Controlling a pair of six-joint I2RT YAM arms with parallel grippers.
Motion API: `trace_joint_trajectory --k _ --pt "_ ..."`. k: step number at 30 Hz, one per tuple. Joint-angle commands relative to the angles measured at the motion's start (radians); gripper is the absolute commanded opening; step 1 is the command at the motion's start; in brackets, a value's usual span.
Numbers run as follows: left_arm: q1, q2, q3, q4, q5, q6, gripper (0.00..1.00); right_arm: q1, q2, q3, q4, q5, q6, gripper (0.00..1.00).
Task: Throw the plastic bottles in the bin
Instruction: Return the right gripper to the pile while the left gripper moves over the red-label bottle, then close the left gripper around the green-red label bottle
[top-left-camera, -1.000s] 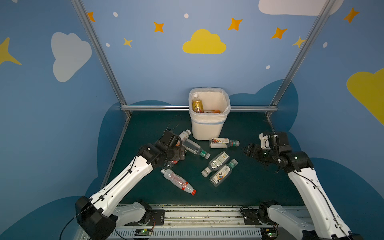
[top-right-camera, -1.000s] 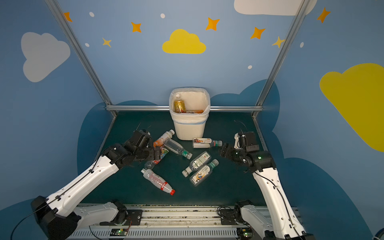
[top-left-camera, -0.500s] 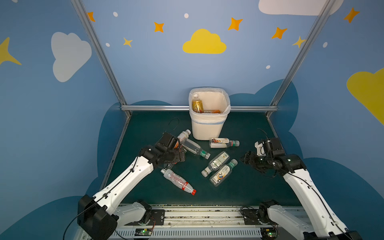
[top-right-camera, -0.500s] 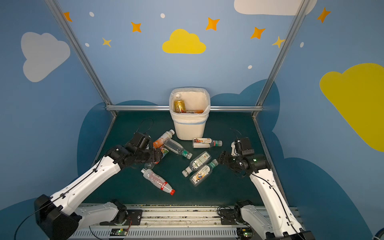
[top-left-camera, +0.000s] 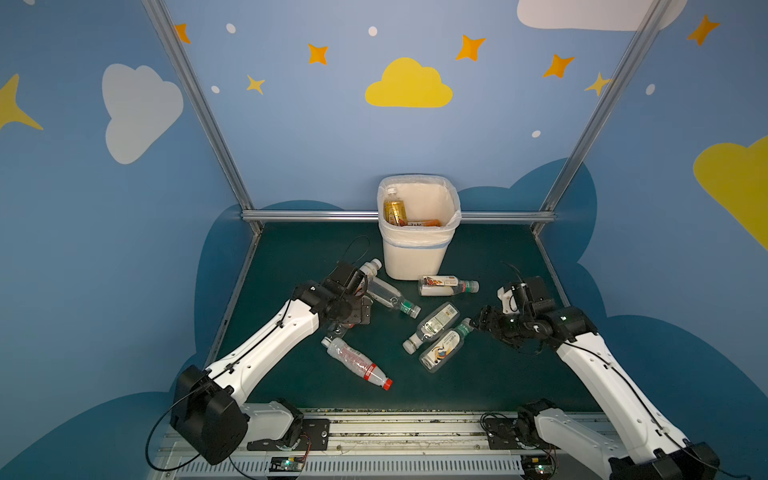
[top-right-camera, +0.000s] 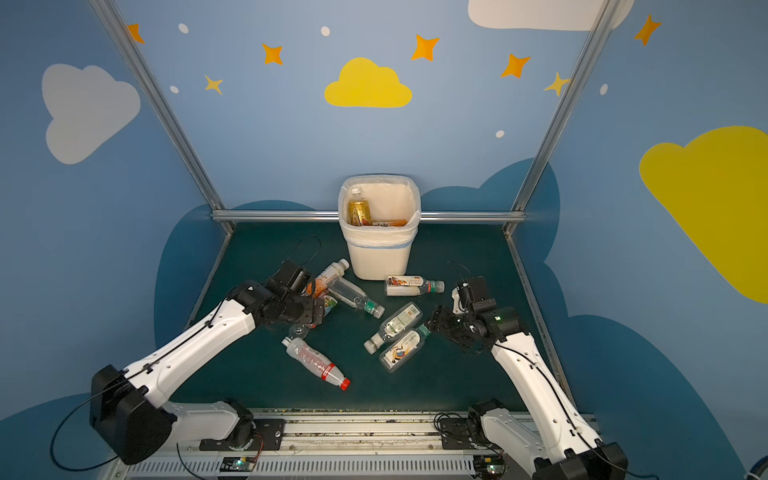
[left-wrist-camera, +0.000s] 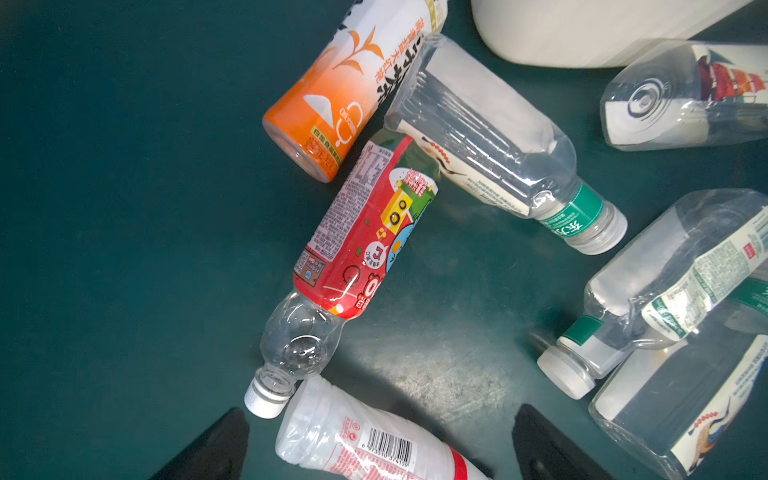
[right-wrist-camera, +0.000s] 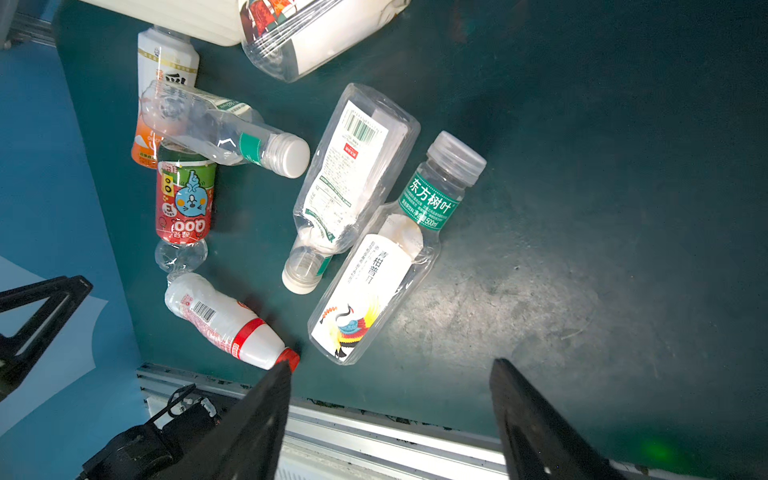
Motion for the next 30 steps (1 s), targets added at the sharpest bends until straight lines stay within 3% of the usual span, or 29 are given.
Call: trace_joint_trajectory --k 1,13,30 --pt "0.010 0.025 0.017 -0.015 -0.014 0.033 1.00 0.012 -0.002 -0.002 0.012 0.002 0.013 0.76" --pt "0.049 0.122 0.039 -0.010 0.012 0.119 0.98 0.033 -0.012 -0.007 0.013 0.006 0.021 0.76" --pt "0.159 0.296 0.074 0.051 0.142 0.256 0.93 0.036 -0.050 -0.009 -0.016 0.028 0.028 0.77"
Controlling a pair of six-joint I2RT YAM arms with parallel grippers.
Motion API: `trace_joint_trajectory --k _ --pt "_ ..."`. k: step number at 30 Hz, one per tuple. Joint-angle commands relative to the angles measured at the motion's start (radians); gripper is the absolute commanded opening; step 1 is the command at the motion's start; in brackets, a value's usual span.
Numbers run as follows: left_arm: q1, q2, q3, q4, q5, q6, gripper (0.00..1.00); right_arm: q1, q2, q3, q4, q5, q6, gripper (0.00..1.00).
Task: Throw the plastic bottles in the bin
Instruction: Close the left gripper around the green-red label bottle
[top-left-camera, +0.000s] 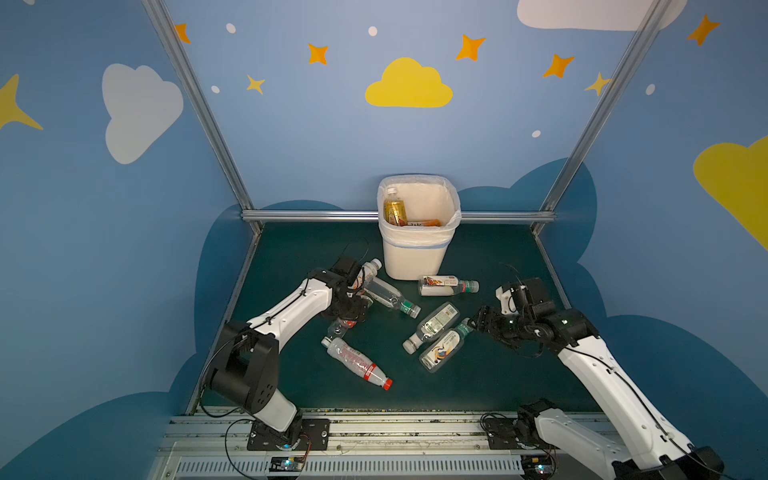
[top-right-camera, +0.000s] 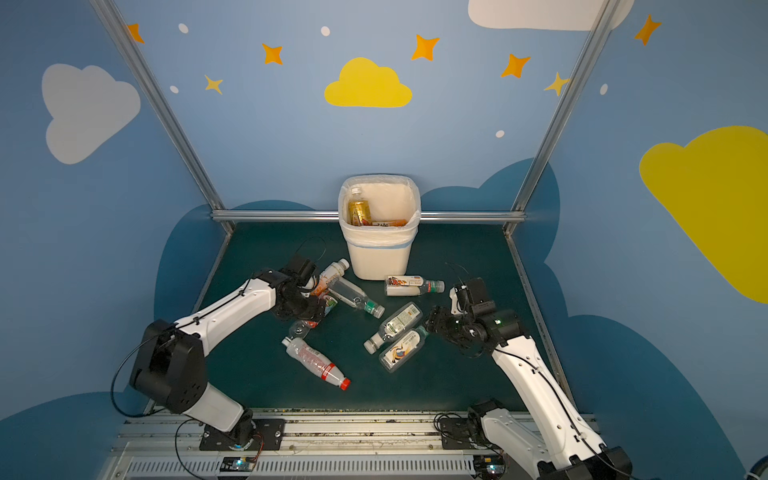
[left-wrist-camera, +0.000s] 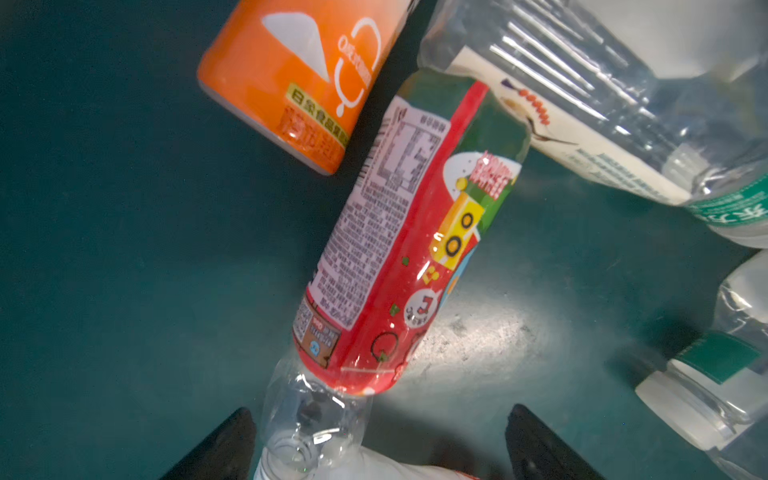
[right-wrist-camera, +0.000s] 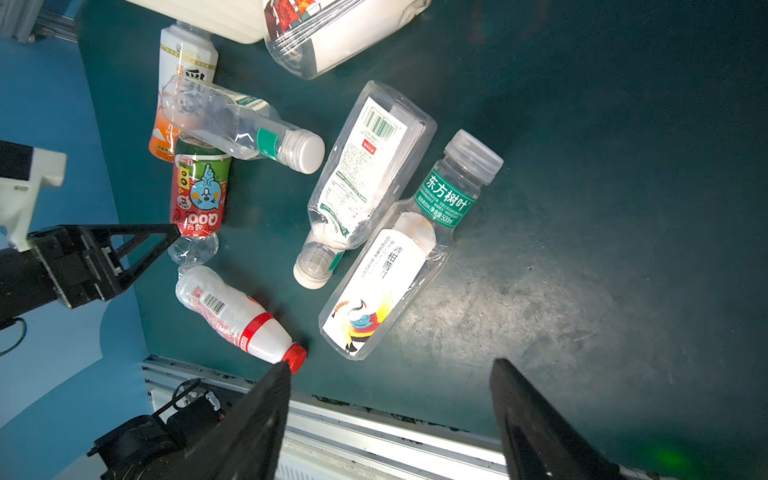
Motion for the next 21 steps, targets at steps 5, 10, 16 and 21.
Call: trace_joint_trajectory --k 5,10,16,21 --pt "0.022 0.087 0.076 0.004 0.035 0.068 0.90 0.005 -0.029 -0.019 -0.027 0.023 0.019 0.77" --pt "0.023 0.158 0.113 -0.013 0.036 0.093 0.86 0.005 -0.050 -0.028 -0.036 0.033 0.029 0.77" --pt "0.023 0.199 0.127 -0.012 0.030 0.104 0.85 0.005 -0.077 -0.033 -0.058 0.054 0.035 0.77" --pt "0.023 0.235 0.140 -0.013 0.042 0.114 0.81 0.005 -0.080 -0.034 -0.061 0.057 0.039 0.77"
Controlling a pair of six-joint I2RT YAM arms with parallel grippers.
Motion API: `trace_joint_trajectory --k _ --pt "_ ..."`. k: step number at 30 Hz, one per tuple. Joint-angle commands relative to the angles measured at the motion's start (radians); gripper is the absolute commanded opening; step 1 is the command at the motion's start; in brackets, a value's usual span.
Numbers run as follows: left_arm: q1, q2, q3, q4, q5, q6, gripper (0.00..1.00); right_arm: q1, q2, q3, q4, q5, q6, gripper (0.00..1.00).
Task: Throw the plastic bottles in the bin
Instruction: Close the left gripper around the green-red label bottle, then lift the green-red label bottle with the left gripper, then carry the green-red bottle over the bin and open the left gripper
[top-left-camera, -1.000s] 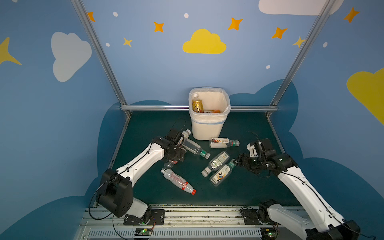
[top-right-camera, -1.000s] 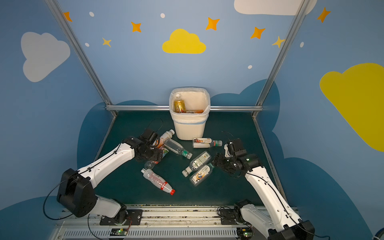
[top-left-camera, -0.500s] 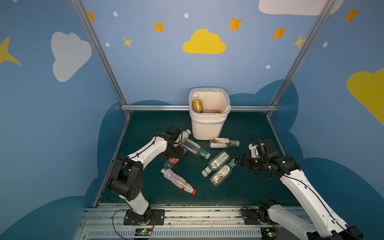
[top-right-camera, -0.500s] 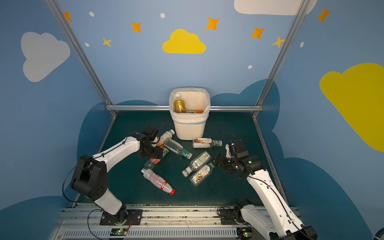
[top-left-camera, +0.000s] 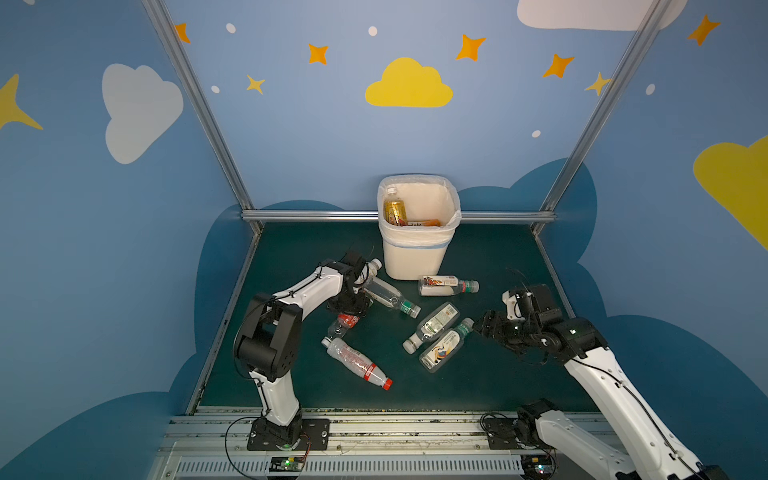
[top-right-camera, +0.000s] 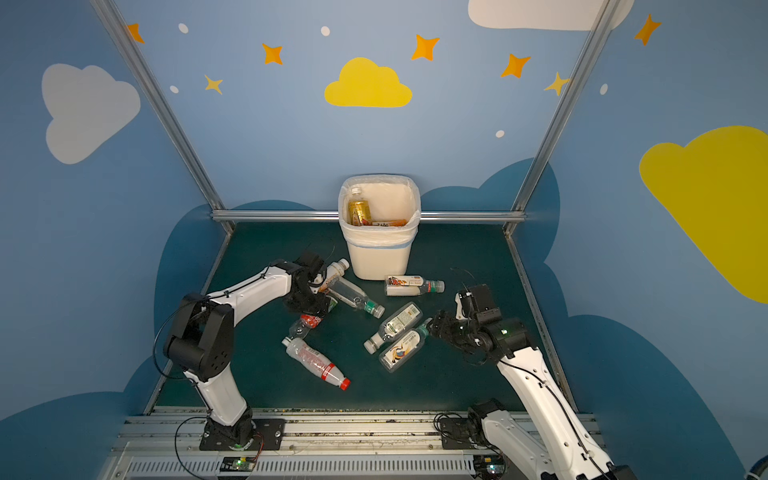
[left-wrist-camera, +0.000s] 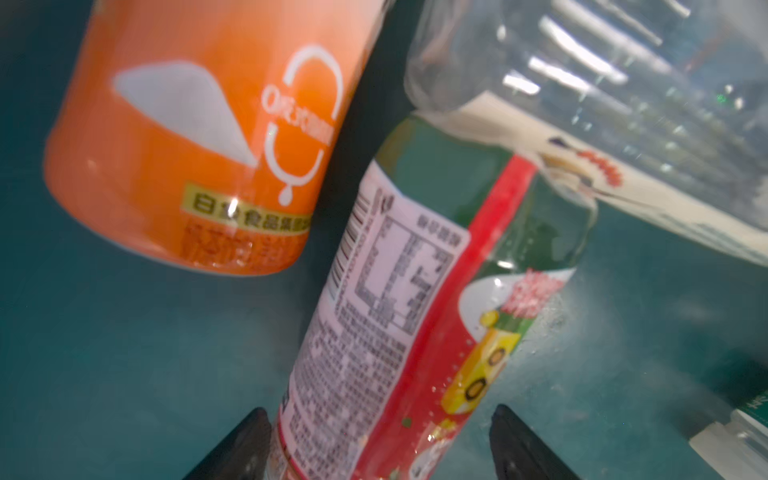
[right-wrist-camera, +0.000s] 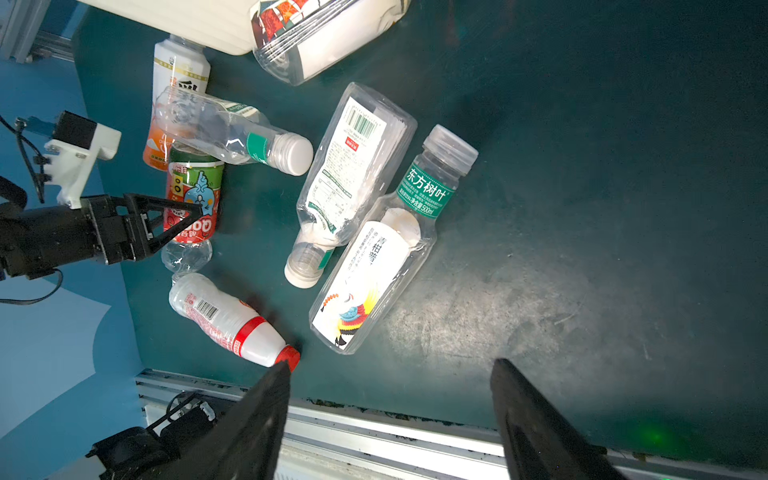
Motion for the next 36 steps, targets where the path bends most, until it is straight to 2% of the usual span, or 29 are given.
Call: trace_joint_trajectory --k 1,7,13,19,29,36 --pt "0.002 0.035 0.026 -0.017 0.015 0.022 0.80 0.005 -0.010 -0.013 -0.023 0.017 0.011 0.77" --pt "0.002 0.069 0.042 -0.019 0.025 0.027 0.61 0.005 -0.010 -0.010 -0.026 0.022 0.016 0.77" --pt "0.005 0.066 0.059 -0.035 -0.006 0.028 0.59 0.005 -0.018 -0.008 -0.031 0.027 0.022 0.77" --pt "0.015 -0.014 0.097 -0.082 -0.034 0.017 0.59 0.005 -0.022 -0.008 -0.032 0.034 0.030 0.77" --pt "0.039 -0.208 0.131 -0.194 -0.063 -0.001 0.59 0.004 -0.004 -0.006 -0.013 0.028 0.037 0.77" --pt "0.041 -0.403 0.291 -0.242 -0.043 -0.073 0.63 0.007 0.039 0.007 0.012 0.017 0.034 0.77"
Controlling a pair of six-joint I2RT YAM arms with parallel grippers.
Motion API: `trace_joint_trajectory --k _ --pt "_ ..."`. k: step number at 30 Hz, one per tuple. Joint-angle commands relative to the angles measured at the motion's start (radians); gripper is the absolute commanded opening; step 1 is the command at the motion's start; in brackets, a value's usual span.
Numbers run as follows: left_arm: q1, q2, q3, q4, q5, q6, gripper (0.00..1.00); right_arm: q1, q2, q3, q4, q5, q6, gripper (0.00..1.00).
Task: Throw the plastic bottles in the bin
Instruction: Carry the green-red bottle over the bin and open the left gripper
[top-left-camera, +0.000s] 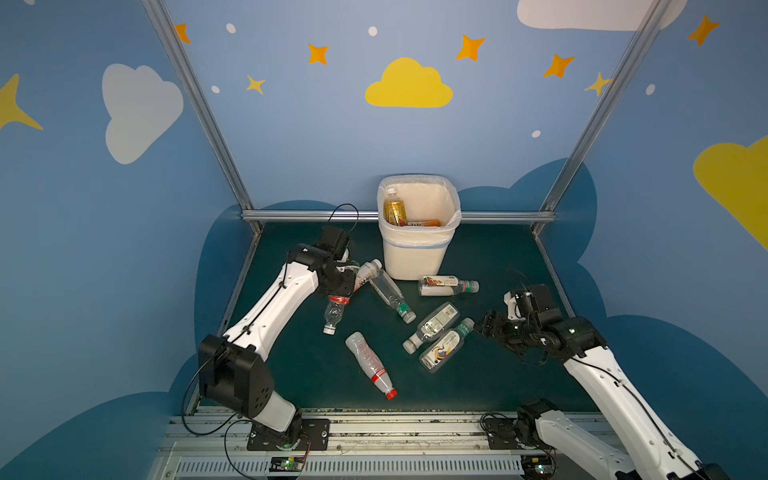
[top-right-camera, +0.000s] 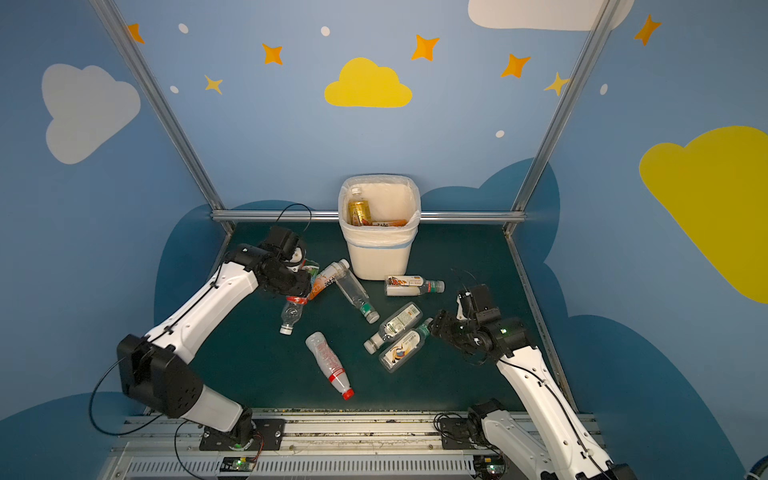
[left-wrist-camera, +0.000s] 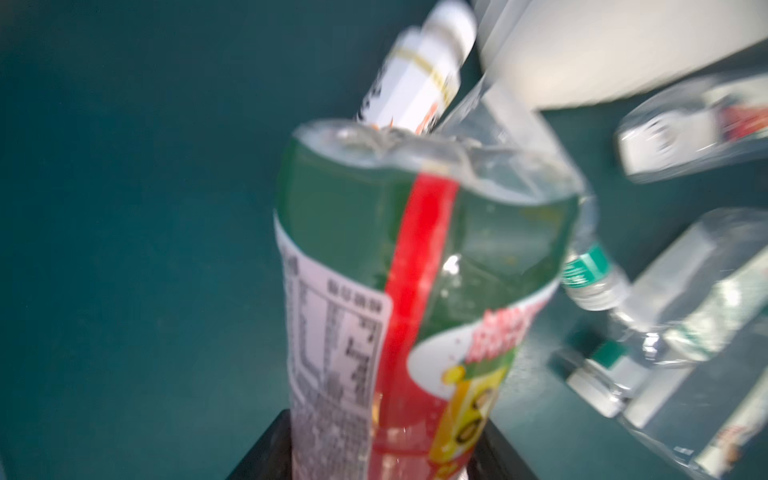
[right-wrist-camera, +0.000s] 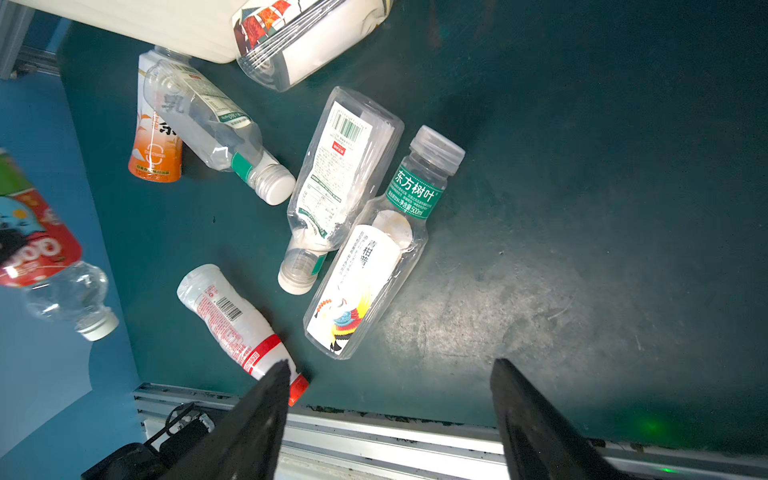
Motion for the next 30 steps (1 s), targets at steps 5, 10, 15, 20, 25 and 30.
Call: trace_joint_trajectory --k 5,10,15,20,25,30 --pt "0.005 -0.122 0.297 0.024 0.117 -0.080 0.62 0.017 0.066 0.047 0.019 -0.008 -0.002 0.77" --pt "0.005 -0.051 0.465 0.252 0.270 -0.139 0.65 0.027 0.093 0.102 0.006 0.006 -0.016 0.77" --pt "-0.005 0.246 0.744 0.470 0.384 -0.227 0.63 0.029 0.109 0.130 0.012 0.015 -0.025 0.77" --pt "-0.010 0.824 1.572 0.262 0.408 -0.306 1.00 0.028 0.148 0.169 0.010 0.012 -0.044 0.77" --pt "-0.008 0.510 1.134 0.334 0.295 -0.193 1.00 0.027 0.145 0.174 0.021 0.013 -0.049 0.77" --pt "-0.020 0.324 1.081 0.170 0.209 -0.076 1.00 0.027 0.171 0.178 0.051 -0.004 -0.059 0.77"
